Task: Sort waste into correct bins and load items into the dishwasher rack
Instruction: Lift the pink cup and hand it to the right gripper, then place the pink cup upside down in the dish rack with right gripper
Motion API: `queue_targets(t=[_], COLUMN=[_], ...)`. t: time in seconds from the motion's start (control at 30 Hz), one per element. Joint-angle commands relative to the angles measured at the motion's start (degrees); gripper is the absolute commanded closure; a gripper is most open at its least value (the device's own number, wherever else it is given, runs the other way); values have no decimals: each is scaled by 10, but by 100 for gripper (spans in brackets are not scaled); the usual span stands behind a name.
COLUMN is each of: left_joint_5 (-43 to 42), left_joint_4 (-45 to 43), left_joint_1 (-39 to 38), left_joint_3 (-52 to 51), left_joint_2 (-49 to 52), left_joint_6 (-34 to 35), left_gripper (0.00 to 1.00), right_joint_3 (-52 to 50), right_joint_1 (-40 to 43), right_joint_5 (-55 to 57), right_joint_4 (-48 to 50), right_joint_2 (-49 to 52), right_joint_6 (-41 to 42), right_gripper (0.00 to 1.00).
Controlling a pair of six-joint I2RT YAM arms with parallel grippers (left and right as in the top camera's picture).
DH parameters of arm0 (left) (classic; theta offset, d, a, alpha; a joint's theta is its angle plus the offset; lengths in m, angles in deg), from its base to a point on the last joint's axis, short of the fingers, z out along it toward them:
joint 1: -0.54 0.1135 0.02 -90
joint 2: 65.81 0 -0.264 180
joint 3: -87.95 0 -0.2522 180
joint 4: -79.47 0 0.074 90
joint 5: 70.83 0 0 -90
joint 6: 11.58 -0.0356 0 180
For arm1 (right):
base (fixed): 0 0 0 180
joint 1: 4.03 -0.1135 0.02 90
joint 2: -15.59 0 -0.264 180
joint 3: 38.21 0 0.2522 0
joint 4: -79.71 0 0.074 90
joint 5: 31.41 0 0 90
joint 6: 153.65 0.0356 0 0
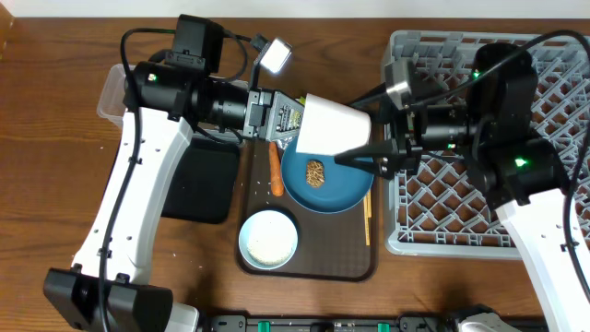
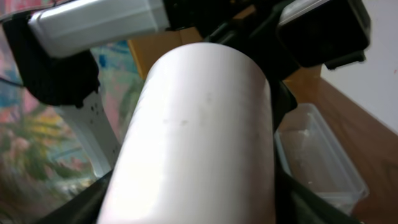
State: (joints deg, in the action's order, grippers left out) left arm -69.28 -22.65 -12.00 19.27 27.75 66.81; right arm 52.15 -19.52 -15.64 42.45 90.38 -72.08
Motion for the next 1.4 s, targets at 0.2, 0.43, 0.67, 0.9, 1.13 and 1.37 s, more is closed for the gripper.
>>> queue_targets(t=[0.2, 0.43, 0.67, 0.9, 1.13, 1.37], left_joint_5=[22, 32, 32, 56, 56, 56], left_joint_4=[-2, -1, -1, -1, -1, 1], left_joint_1=[3, 39, 64, 64, 64, 64], left_joint_3=[1, 1, 1, 1, 1, 1], left_joint_2=[0, 0, 0, 0, 0, 0], left_joint_6=[-1, 18, 18, 18, 18, 18], left_gripper=[2, 2, 2, 2, 2, 2], right_joint_3=[6, 6, 6, 6, 6, 6], right_joint_1=[26, 143, 287, 424, 556, 643], right_joint_5=[24, 127, 362, 626, 668, 672], right_joint_4=[-6, -109, -263, -383, -400, -416], right_joint_2=[-19, -60, -95, -84, -47, 16], right_joint_6=[70, 88, 141, 230, 267, 284], right_gripper=[46, 44, 43, 43, 42, 44])
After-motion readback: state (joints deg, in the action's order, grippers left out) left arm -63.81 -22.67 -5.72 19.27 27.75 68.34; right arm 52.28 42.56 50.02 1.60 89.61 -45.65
